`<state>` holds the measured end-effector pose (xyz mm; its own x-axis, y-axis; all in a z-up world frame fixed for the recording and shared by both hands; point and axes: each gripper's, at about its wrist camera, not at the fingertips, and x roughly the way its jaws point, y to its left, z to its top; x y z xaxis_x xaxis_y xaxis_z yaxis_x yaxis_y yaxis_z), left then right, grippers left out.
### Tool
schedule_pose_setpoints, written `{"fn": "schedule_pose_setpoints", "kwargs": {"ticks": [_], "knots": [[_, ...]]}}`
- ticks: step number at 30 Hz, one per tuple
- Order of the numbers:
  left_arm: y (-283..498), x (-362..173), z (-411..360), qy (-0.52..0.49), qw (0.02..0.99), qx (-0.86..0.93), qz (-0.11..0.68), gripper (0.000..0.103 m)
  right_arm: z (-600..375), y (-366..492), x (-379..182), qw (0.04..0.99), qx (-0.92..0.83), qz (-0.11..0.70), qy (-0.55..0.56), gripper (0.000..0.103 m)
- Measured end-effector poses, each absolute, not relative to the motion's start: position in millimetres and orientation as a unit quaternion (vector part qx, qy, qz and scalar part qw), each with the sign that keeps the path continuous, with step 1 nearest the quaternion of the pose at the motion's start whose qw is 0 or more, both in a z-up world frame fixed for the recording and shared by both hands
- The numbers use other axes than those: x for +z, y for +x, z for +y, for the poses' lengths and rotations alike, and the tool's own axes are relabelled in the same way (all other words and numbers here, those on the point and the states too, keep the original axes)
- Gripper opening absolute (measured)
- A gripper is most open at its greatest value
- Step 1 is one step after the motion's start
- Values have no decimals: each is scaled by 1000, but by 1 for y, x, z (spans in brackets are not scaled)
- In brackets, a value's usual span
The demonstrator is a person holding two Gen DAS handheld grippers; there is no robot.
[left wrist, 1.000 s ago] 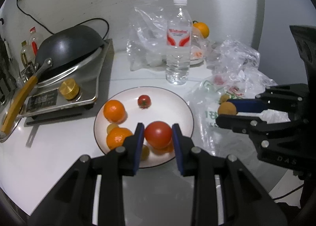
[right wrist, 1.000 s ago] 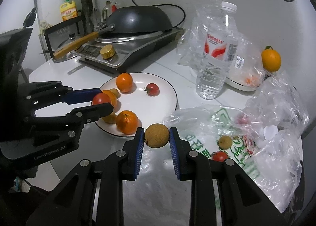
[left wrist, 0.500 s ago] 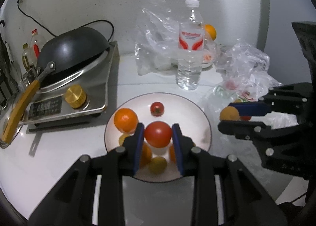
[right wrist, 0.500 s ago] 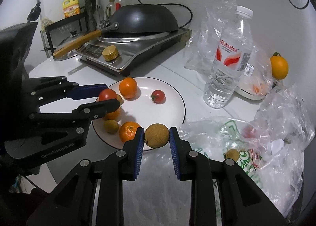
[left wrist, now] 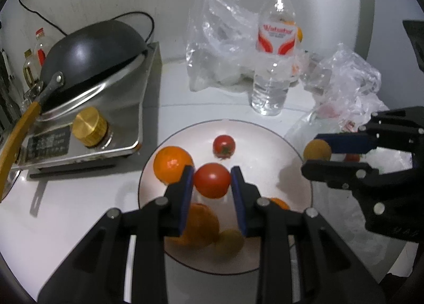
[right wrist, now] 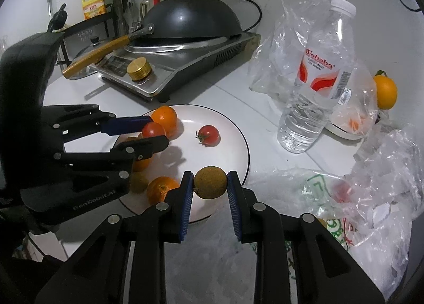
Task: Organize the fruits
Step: 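Lower the tomato onto the plate and open the left tool while the right tool releases its yellow-green fruit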
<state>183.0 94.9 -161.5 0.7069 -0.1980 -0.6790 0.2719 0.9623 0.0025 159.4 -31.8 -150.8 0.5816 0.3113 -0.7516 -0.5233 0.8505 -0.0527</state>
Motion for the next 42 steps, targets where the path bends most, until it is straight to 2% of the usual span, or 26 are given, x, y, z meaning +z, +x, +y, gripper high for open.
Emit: {"fn": "schedule_pose_setpoints", "kwargs": {"ticks": [15, 29, 42], "knots": [[197, -175, 103, 29, 914, -121, 387, 31, -18, 175, -161, 871, 246, 401, -142, 28], [171, -157, 127, 5, 928, -127, 350, 33, 2, 185, -164, 871, 243, 404, -141, 28], [171, -163, 153, -21, 931, -124, 343, 34, 30, 214, -182, 860, 248, 422, -140, 28]]}}
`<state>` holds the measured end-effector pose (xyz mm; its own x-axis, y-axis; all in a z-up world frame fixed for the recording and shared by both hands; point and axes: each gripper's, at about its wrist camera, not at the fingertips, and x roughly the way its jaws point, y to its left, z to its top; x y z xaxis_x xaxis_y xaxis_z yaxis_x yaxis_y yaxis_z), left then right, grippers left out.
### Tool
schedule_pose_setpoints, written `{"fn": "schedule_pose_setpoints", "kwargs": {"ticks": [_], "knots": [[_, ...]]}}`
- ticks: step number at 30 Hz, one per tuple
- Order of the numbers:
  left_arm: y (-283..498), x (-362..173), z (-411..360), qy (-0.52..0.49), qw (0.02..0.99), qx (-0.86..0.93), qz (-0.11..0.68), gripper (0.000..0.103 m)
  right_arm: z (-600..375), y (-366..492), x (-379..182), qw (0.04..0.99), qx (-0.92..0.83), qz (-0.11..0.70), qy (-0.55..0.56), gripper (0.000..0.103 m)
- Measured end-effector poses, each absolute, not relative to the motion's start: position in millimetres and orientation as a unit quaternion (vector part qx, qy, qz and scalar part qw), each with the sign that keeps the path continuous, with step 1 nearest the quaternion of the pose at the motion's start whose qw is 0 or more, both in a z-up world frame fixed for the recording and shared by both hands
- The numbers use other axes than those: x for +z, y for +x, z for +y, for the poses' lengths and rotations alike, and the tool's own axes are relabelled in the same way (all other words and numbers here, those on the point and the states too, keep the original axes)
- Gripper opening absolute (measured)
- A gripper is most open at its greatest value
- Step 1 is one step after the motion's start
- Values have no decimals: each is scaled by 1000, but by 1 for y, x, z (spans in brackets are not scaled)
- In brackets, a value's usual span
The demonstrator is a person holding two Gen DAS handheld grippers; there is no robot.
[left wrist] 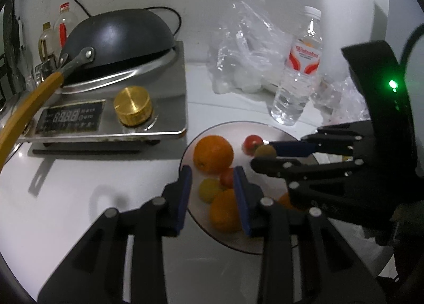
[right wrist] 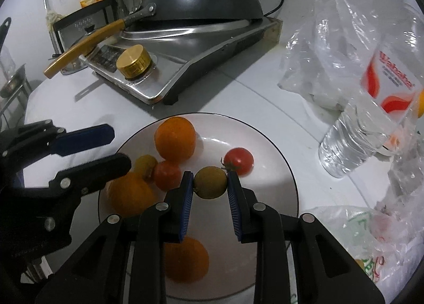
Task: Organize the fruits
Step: 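Lower the tomato onto the plate and open the left tool while the right tool releases its yellow-green fruit, then move both tools to the fruit bag, closing the right tool on a red cherry tomato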
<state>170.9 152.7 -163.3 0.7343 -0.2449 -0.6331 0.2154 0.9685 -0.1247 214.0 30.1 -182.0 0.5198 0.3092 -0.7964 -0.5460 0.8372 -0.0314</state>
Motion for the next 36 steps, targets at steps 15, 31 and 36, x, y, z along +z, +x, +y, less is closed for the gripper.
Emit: {"fn": "schedule_pose_setpoints", "kwargs": {"ticks": [15, 31, 36], "knots": [[159, -158, 146, -20, 932, -127, 338, 34, 18, 195, -165, 874, 227, 405, -143, 36], [121, -131, 106, -7, 937, -152, 315, 35, -32, 137, -138, 894, 197, 379, -134, 36], [115, -127, 96, -5, 936, -155, 315, 43, -47, 125, -134, 899, 185, 376, -128, 36]]}}
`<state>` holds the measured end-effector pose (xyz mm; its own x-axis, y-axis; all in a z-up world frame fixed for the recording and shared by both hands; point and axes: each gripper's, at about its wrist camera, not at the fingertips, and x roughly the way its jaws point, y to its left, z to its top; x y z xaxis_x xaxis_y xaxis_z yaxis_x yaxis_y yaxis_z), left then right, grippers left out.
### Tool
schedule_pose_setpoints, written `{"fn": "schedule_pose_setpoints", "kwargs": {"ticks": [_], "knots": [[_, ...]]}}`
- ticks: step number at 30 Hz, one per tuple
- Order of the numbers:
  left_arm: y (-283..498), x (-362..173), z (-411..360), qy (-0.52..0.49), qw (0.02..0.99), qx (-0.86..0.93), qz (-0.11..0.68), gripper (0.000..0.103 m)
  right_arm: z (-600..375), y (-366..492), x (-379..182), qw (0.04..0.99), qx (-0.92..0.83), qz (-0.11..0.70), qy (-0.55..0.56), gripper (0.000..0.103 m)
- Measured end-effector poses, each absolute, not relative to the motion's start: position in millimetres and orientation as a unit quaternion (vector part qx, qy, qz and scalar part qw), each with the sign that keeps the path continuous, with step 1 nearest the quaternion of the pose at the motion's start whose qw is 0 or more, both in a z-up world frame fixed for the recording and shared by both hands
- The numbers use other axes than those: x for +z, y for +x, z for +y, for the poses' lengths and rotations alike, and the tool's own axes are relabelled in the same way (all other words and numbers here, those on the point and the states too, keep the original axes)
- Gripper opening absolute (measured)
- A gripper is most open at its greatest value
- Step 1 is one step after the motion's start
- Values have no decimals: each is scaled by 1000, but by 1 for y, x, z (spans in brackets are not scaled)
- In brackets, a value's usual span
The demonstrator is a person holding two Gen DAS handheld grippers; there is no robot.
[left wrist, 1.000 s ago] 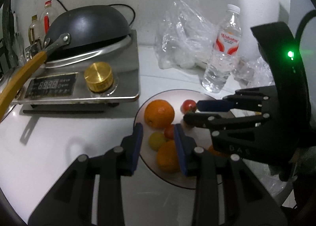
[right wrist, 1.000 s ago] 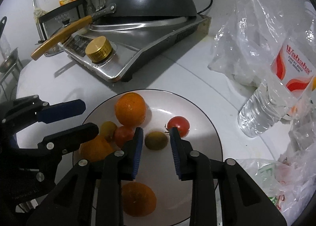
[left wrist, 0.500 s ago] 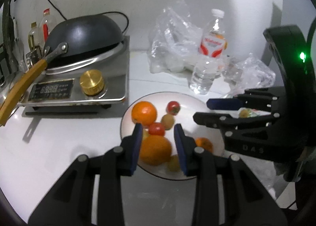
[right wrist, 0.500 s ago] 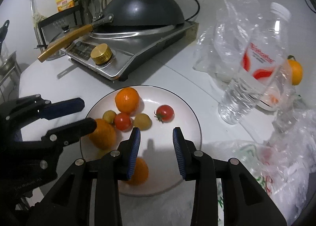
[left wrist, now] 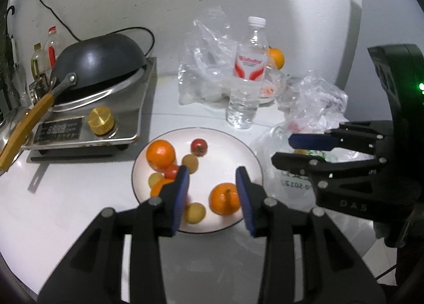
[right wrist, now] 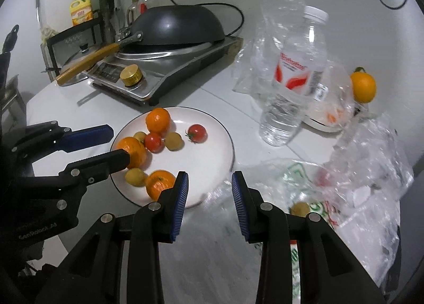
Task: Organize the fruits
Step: 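Move both tools to the fruit bag, closing the right tool on a red cherry tomato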
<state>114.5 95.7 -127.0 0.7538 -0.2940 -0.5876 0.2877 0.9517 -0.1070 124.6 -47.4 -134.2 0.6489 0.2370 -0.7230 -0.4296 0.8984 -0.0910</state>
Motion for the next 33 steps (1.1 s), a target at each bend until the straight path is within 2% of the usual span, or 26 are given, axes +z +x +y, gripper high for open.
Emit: {"fn": "schedule_pose_setpoints", "kwargs": {"ticks": [4, 33], "knots": [[107, -123, 86, -4, 938, -165, 307, 52, -64, 118, -133, 903, 173, 375, -119, 36], [108, -130, -9, 55, 920, -186, 339, 53, -166, 113, -160, 907, 150, 390, -50, 36]]}}
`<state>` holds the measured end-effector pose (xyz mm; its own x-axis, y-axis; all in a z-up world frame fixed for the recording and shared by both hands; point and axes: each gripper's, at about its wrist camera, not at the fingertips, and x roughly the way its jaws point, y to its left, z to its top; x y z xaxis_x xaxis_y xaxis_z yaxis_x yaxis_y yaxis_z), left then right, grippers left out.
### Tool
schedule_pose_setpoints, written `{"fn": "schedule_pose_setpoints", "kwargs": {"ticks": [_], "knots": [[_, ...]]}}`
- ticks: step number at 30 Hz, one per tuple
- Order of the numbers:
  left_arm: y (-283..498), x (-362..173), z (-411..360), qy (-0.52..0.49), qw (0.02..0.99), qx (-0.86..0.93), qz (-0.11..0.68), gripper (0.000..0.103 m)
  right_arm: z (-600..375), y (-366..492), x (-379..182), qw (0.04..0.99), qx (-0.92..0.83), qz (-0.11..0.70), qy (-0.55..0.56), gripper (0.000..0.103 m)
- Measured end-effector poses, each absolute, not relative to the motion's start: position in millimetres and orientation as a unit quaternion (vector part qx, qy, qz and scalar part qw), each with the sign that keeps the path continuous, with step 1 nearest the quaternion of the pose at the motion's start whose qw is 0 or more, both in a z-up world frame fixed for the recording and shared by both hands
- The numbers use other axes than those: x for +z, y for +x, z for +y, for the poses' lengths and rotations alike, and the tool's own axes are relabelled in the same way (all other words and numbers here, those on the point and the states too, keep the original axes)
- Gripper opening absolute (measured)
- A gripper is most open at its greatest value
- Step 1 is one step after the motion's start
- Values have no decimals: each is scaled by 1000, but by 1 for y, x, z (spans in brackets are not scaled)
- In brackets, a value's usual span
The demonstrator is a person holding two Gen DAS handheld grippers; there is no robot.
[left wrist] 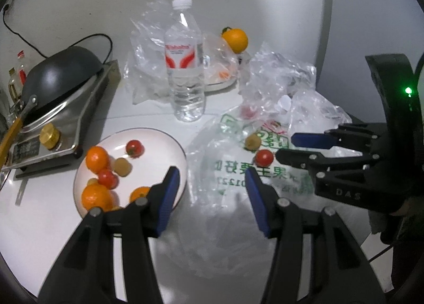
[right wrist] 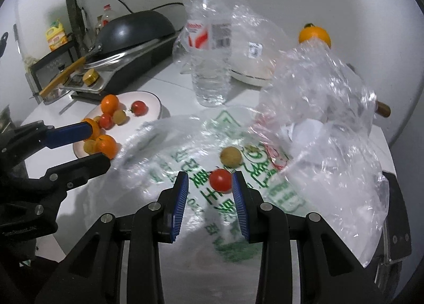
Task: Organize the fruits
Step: 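Move both tools to the fruit bag, closing the right tool on a red cherry tomato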
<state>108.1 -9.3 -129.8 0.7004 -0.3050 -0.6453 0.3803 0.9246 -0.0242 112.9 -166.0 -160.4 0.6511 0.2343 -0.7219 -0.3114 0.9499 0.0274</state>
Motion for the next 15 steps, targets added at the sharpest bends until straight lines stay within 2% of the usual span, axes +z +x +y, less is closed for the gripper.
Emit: {"fn": "schedule_pose_setpoints", "kwargs": {"ticks": [15], "knots": [[131, -149, -31, 70, 908, -183, 370, 53, -169, 150, -192, 886, 176, 426, -50, 36]]}}
